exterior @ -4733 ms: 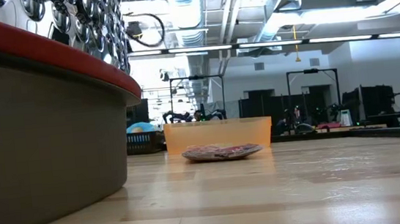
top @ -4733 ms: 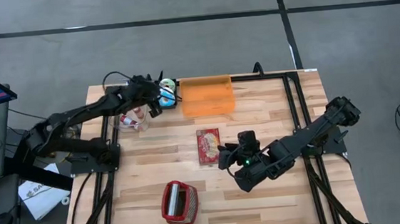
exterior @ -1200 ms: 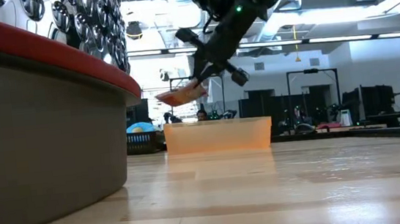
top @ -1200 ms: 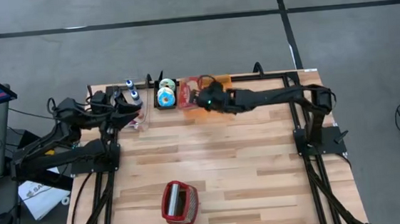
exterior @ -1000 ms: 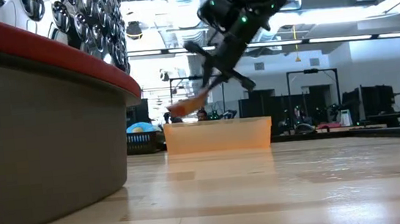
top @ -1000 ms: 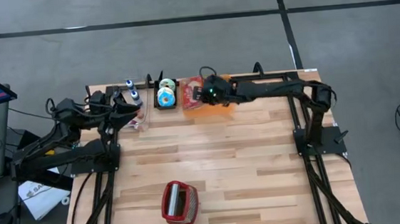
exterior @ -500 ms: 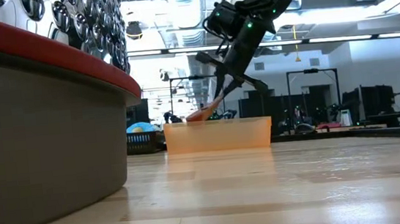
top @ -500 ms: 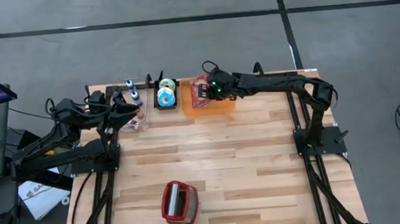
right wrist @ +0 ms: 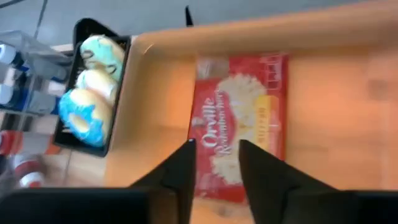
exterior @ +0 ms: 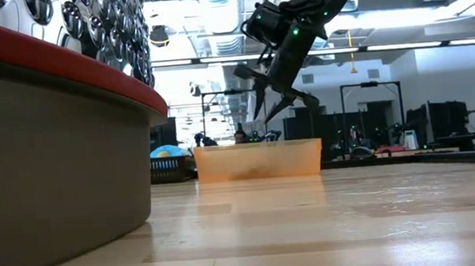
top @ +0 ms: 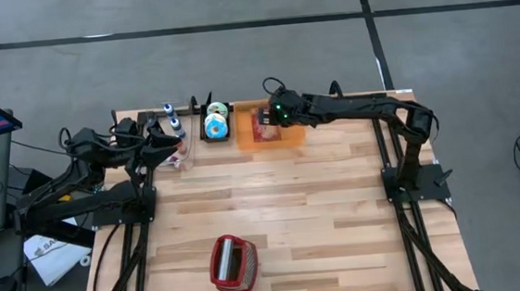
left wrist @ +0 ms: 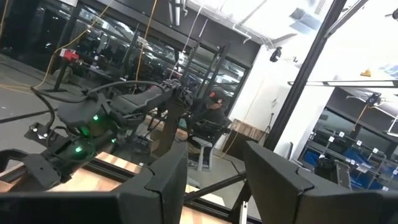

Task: Pick & Place Food Item
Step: Return to Home Position

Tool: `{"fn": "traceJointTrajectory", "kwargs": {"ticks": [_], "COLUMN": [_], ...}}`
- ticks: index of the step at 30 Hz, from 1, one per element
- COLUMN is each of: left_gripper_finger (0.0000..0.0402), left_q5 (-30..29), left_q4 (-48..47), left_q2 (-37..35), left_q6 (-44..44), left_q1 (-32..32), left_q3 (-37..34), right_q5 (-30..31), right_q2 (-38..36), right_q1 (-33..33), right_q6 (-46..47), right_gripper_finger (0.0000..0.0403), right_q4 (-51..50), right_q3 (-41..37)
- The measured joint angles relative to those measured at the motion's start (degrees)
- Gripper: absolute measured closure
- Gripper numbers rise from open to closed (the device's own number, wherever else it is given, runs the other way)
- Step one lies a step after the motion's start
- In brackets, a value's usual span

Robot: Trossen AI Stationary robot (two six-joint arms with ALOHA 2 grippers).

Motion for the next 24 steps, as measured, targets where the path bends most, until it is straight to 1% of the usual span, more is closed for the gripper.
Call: {"fn": "traceJointTrajectory", "kwargs": {"ticks": [3, 5, 8, 9, 12, 15, 17, 19, 20, 21, 22, 23, 24], "left_gripper_finger": [0.0247, 0.0247, 0.0247, 0.0247, 0.0247, 0.0247, 0.0247, 0.0247, 0.0247, 0.0247, 0.0247, 0.0247, 0.0247], "left_q5": [0.11, 0.11, 0.08, 0.01, -0.62, -5.10, -8.15, -10.19, -11.01, -12.03, -12.23, -12.35, -12.40], "left_q4": [0.15, 0.07, -2.47, -5.49, -18.89, -30.59, -34.50, -33.94, -31.35, -27.39, -26.68, -23.26, -16.92], "left_q2": [0.00, 0.00, -0.45, -1.38, -6.13, -13.07, -18.14, -23.92, -25.00, -25.04, -24.82, -23.62, -21.40], "left_q6": [0.65, 2.85, 7.03, 8.67, 14.68, 19.13, 18.62, 16.12, 15.24, 14.80, 14.63, 14.79, 15.00], "left_q1": [0.00, 0.00, 0.20, 0.48, 1.51, 1.88, 1.88, 1.88, 1.88, 1.88, 1.85, 1.72, 1.59], "left_q3": [0.00, 0.00, 0.00, 0.10, 1.52, 1.94, 0.32, -3.05, -5.19, -7.62, -9.87, -12.40, -14.15], "right_q5": [1.07, 1.03, 1.44, 1.73, 4.55, 6.27, 7.57, 9.63, 10.95, 11.90, 12.50, 12.68, 12.66], "right_q2": [-0.31, -1.04, -2.89, -3.62, -6.50, -10.22, -12.79, -15.93, -17.45, -19.03, -20.42, -21.57, -22.73], "right_q1": [0.16, 0.69, 2.19, 2.87, 6.25, 10.28, 12.71, 14.88, 16.09, 17.20, 18.35, 19.50, 20.36], "right_q6": [-2.70, -4.64, -7.21, -7.99, -10.08, -10.90, -8.83, -5.81, -4.37, -3.15, -2.46, -1.71, -1.17], "right_gripper_finger": [0.0257, 0.0234, 0.0210, 0.0204, 0.0194, 0.0191, 0.0192, 0.0194, 0.0195, 0.0196, 0.0197, 0.0198, 0.0200], "right_q4": [-0.28, -0.68, -4.83, -6.29, -11.09, -10.51, -9.22, -7.35, -5.61, -3.59, -2.08, -0.16, 0.93], "right_q3": [0.00, 0.02, 0.04, 0.04, -0.08, -2.95, -6.13, -9.84, -11.72, -13.57, -15.36, -16.86, -18.14]}}
